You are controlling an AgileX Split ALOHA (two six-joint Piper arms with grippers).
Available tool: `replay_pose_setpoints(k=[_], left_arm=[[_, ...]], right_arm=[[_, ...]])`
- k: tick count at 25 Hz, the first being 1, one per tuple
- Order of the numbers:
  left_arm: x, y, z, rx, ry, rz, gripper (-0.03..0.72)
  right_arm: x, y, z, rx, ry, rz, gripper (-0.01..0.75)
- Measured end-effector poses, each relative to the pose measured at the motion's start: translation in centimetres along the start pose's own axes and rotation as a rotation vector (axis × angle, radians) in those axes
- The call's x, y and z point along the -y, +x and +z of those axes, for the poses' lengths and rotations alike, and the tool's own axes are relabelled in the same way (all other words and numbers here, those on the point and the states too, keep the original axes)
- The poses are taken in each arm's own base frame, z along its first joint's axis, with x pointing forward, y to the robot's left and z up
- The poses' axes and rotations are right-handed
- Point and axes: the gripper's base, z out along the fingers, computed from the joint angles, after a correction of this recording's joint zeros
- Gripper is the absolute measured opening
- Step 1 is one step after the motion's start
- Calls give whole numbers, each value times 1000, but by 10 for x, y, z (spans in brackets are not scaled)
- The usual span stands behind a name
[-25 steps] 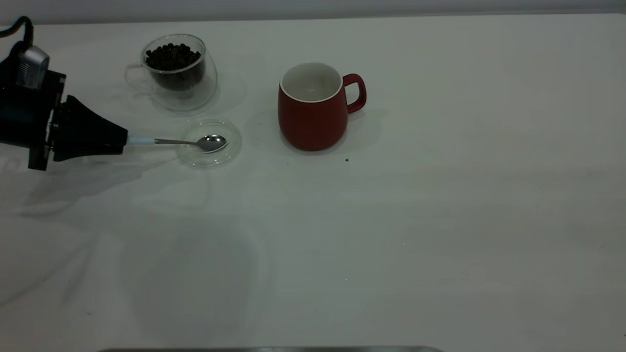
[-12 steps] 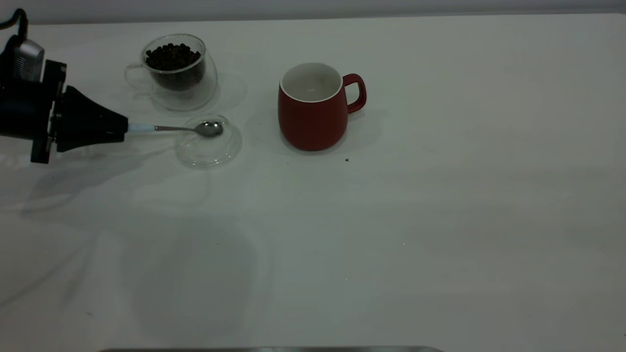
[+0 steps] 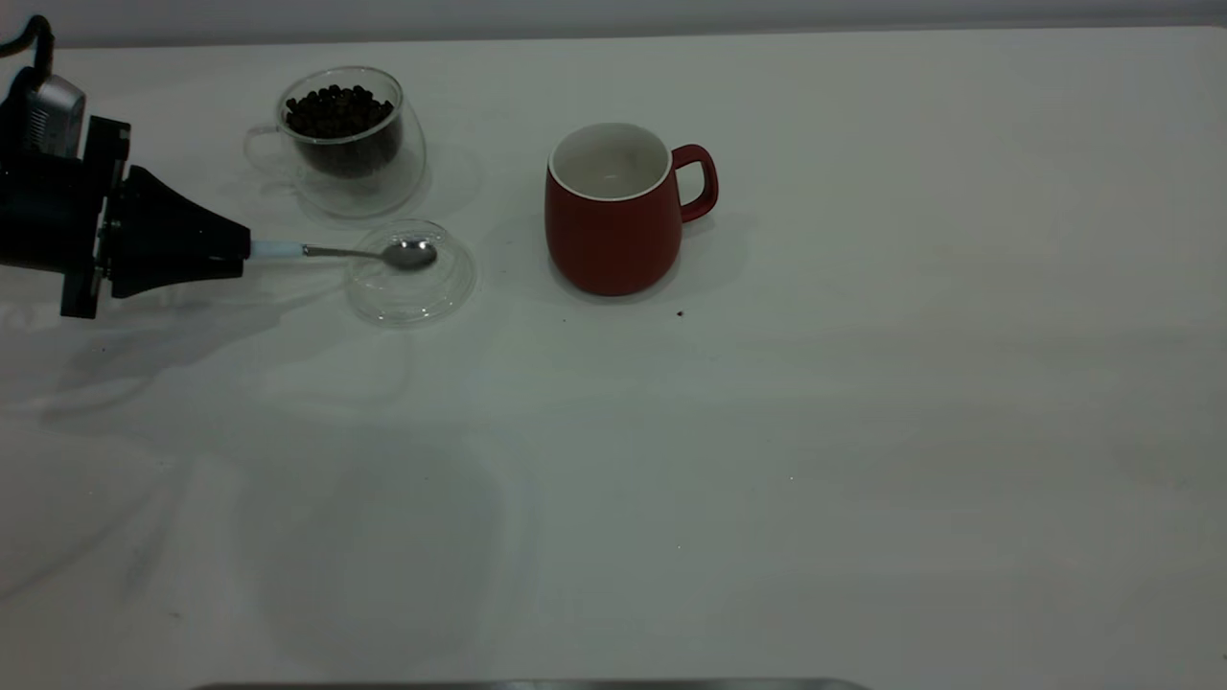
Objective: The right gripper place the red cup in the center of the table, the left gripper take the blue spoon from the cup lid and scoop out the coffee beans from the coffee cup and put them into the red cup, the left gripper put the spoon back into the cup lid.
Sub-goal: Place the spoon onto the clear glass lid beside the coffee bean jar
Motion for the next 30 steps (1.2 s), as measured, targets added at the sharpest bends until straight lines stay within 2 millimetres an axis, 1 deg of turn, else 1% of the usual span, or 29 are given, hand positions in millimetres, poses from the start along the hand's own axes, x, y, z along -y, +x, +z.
replay_pose_setpoints(k=[5, 8, 10, 12, 17, 19, 21, 23, 26, 28, 30], left_arm=[[0, 0, 0, 0, 1, 0, 416], [0, 0, 0, 0, 2, 0, 502], [0, 0, 0, -1, 3, 0, 533], [1, 0, 2, -6, 5, 3, 547], [6, 2, 9, -30, 9, 16, 555], [5, 4, 8, -49, 4, 28, 555], [2, 5, 3, -64, -5, 35, 556], [-4, 6, -4, -58, -12, 31, 556], [-13, 5, -21, -21, 2, -13, 556], [-18, 4, -38, 24, 43, -75, 556], [-17, -1, -60, 99, 117, -147, 557]], right_arm=[[0, 0, 0, 0, 0, 0, 504], [0, 0, 0, 0, 0, 0, 504], [0, 0, 0, 0, 0, 0, 504], [0, 0, 0, 0, 0, 0, 504], [0, 0, 0, 0, 0, 0, 504], [0, 0, 0, 0, 0, 0, 504], [0, 0, 0, 0, 0, 0, 504], [0, 0, 0, 0, 0, 0, 504], [0, 0, 0, 0, 0, 0, 504], [0, 0, 0, 0, 0, 0, 504], [0, 0, 0, -1, 0, 0, 504]])
